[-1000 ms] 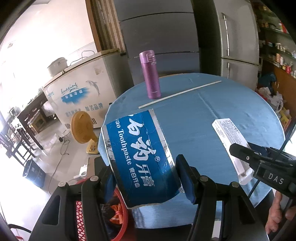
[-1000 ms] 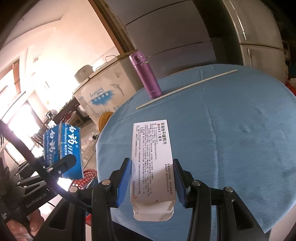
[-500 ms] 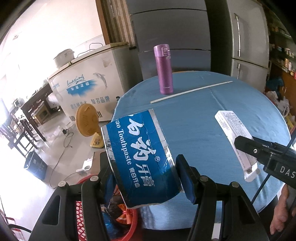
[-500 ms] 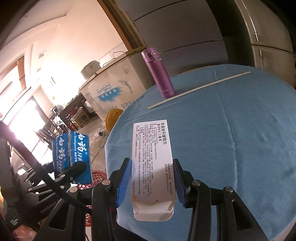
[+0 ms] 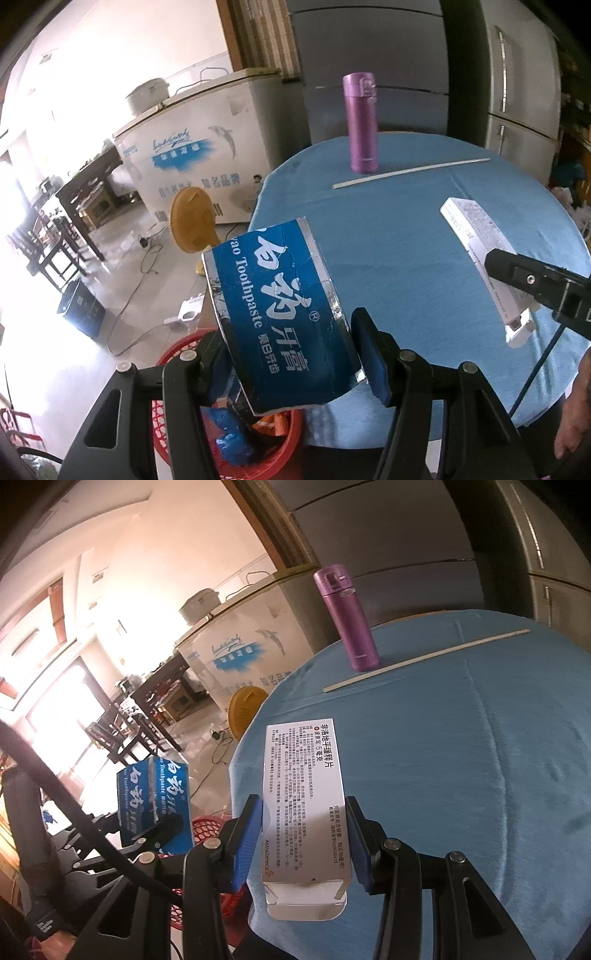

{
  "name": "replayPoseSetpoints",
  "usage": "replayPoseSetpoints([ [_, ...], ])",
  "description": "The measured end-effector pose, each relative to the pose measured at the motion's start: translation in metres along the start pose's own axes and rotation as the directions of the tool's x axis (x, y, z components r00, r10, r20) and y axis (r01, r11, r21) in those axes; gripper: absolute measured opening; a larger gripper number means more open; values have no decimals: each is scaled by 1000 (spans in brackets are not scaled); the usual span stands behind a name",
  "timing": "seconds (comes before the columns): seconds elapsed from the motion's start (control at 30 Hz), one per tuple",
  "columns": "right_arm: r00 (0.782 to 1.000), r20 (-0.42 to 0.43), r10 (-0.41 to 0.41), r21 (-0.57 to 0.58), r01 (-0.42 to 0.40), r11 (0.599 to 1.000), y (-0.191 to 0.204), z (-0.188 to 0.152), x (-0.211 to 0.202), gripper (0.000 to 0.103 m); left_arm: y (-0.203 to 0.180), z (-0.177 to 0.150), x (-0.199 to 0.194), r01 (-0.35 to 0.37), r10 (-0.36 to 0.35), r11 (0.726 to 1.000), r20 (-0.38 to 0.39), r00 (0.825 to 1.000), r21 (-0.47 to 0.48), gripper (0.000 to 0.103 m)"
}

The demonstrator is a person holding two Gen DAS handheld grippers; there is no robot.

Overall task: Collect trash
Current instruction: 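Carry the toothpaste box and white medicine box over the red basket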

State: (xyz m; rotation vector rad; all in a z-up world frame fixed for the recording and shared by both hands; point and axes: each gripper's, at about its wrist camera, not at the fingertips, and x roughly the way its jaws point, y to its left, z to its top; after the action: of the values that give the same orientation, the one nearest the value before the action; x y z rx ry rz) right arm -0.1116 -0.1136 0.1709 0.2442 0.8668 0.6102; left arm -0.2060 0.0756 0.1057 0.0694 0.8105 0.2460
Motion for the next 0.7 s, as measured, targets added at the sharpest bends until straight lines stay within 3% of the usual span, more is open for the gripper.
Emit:
replayPoseSetpoints([
  [0.7, 993, -76, 90, -84, -97, 992, 36, 1, 30, 47, 29, -6, 8, -69, 67, 997, -45, 997, -45, 62],
])
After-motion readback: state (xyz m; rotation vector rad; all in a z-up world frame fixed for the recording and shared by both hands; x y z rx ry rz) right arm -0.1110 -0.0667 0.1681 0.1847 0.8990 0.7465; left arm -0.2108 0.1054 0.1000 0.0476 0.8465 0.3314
